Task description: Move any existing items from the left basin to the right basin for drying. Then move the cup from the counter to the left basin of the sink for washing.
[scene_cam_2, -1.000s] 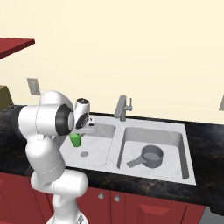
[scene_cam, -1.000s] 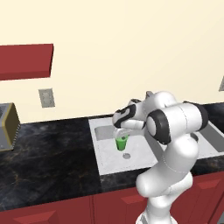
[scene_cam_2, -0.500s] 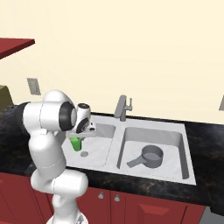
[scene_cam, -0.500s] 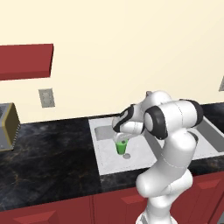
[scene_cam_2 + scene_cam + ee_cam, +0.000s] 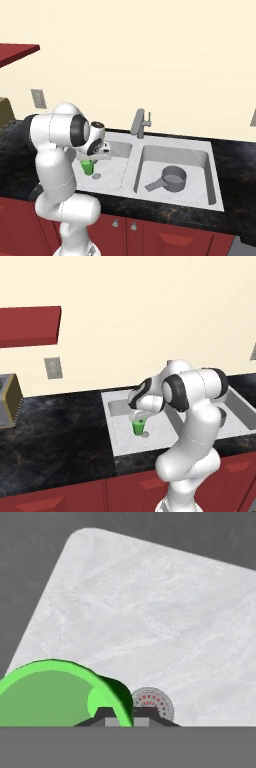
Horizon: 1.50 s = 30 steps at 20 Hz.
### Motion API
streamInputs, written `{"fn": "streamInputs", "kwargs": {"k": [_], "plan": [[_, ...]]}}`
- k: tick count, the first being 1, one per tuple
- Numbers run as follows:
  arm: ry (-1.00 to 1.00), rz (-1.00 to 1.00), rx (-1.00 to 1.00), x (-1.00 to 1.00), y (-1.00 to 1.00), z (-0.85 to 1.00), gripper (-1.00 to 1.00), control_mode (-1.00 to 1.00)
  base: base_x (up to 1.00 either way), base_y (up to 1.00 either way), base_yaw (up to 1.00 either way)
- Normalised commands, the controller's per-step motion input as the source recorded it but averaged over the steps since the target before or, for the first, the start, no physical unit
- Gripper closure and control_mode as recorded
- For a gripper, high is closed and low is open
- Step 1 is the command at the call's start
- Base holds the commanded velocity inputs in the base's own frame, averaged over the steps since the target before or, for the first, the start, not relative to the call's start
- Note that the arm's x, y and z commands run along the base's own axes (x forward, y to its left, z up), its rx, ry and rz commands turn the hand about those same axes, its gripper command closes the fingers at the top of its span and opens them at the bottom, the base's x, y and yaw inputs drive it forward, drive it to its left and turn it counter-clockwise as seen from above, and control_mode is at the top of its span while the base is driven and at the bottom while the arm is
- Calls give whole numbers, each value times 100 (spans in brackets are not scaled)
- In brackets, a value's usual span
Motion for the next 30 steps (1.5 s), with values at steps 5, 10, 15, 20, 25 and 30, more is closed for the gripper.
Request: {"fn": "streamInputs", "kwargs": {"k": [5, 10, 15, 20, 25, 30], "plan": [[5, 0, 0, 1, 6, -19, -100, -100, 0, 0, 0], [0, 0, 0, 1, 1, 0, -100, -100, 0, 0, 0], [-1, 0, 0, -2, 0, 21, -100, -100, 0, 0, 0], [-1, 0, 0, -8, 0, 36, -100, -100, 0, 0, 0], [0, 0, 0, -6, 0, 38, -100, -100, 0, 0, 0], [0, 0, 0, -11, 0, 39, -100, -100, 0, 0, 0]]}}
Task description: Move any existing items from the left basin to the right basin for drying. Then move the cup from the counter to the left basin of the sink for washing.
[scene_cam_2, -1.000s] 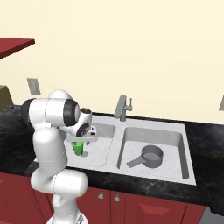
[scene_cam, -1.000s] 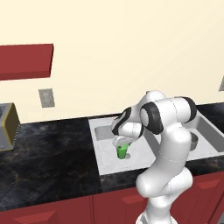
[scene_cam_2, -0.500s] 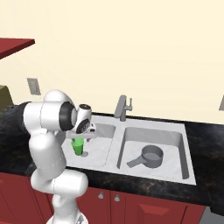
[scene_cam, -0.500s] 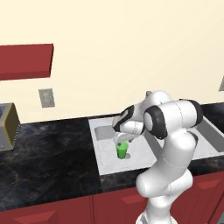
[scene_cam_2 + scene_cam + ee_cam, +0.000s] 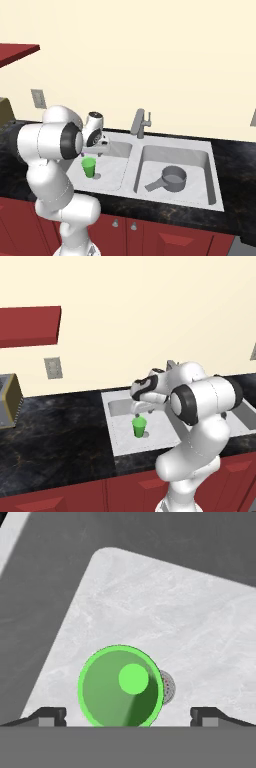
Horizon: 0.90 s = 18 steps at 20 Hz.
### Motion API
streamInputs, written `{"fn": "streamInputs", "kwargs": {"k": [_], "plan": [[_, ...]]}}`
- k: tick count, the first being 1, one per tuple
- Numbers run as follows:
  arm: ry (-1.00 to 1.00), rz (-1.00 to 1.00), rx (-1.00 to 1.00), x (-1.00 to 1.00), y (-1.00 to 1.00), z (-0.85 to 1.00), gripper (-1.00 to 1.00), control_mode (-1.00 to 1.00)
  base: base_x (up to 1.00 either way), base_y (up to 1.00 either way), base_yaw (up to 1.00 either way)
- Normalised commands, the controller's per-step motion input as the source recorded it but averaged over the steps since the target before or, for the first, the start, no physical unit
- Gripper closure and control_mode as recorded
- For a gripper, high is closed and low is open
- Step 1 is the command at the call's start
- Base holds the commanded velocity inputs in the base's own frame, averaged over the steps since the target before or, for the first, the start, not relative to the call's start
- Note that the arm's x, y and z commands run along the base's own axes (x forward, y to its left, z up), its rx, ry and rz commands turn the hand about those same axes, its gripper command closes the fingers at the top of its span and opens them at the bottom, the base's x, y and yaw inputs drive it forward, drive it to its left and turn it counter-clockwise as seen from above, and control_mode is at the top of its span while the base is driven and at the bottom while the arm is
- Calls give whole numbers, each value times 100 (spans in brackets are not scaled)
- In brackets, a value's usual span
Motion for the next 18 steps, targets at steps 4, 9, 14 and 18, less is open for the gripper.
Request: {"fn": "streamInputs", "kwargs": {"k": [4, 9, 14, 18], "plan": [[0, 0, -1, -20, 2, 45, -100, -100, 0, 0, 0], [0, 0, -3, -30, 5, 44, -100, -100, 0, 0, 0], [0, 0, -6, -43, 15, 41, -100, -100, 0, 0, 0], [0, 0, -9, -53, 31, 37, -100, -100, 0, 0, 0]]}}
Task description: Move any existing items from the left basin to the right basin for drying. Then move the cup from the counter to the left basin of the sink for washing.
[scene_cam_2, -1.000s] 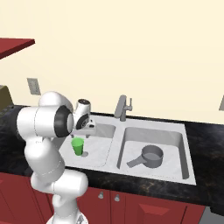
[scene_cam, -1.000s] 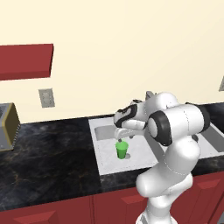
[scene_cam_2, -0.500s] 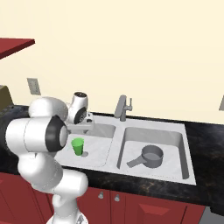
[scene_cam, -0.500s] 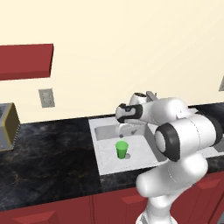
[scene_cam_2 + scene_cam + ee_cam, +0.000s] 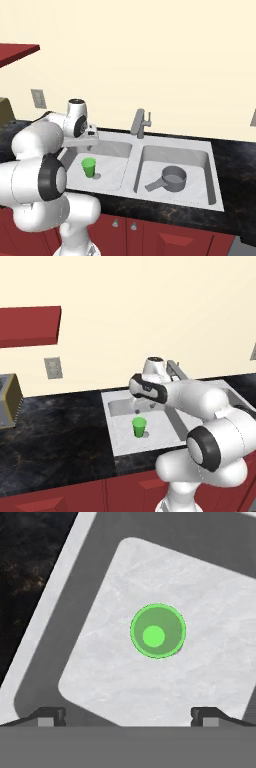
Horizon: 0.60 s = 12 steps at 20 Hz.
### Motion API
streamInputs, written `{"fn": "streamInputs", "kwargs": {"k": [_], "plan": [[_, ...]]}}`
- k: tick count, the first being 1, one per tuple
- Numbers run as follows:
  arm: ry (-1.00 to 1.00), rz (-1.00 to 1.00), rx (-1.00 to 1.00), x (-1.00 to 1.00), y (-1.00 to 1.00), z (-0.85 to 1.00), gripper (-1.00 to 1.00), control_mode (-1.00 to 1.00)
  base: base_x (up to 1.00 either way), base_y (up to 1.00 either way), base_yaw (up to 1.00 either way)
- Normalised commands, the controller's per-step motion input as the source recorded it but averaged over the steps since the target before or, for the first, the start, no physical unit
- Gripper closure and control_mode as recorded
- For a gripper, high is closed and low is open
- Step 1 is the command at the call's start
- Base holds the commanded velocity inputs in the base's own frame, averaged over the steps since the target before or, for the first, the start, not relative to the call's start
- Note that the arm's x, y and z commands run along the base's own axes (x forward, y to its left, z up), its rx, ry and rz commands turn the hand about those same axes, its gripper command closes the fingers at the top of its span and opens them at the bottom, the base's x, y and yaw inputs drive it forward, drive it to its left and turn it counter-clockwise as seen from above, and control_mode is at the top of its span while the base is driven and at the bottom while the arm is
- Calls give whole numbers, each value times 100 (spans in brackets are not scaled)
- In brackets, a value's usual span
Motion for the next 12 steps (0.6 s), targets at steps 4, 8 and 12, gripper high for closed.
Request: {"fn": "streamInputs", "kwargs": {"k": [4, 8, 12], "plan": [[0, 1, -10, -51, 38, 26, -100, -100, 0, 0, 0], [-1, 2, -10, -52, 40, 20, -100, -100, 0, 0, 0], [-3, 3, -10, -51, 41, 16, -100, -100, 0, 0, 0]]}}
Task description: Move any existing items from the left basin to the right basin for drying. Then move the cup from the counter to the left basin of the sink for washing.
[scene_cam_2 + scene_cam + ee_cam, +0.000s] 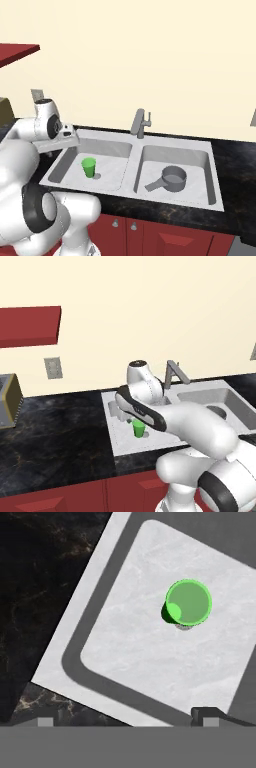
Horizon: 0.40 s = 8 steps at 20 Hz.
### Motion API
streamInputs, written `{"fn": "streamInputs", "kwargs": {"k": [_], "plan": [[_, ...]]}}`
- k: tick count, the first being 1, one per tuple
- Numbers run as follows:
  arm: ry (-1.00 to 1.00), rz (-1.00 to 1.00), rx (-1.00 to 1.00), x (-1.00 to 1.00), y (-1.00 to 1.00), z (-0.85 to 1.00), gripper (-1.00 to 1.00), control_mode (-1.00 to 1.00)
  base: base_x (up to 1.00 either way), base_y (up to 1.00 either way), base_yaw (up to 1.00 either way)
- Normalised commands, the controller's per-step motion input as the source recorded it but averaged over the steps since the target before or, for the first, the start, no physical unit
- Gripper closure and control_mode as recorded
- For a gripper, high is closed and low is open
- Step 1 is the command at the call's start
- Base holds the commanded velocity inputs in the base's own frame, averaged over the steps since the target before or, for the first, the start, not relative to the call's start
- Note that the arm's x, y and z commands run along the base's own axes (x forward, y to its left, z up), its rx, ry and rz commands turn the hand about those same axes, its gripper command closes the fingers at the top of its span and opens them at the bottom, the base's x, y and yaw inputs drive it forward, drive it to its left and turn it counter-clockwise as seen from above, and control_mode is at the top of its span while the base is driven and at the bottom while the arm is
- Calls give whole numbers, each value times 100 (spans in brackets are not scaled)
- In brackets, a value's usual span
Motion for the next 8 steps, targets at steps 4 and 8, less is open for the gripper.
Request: {"fn": "streamInputs", "kwargs": {"k": [4, 8], "plan": [[-4, 3, -11, -48, 40, 5, -100, -100, 0, 0, 0], [-5, 3, -12, -47, 38, 0, -100, -100, 0, 0, 0]]}}
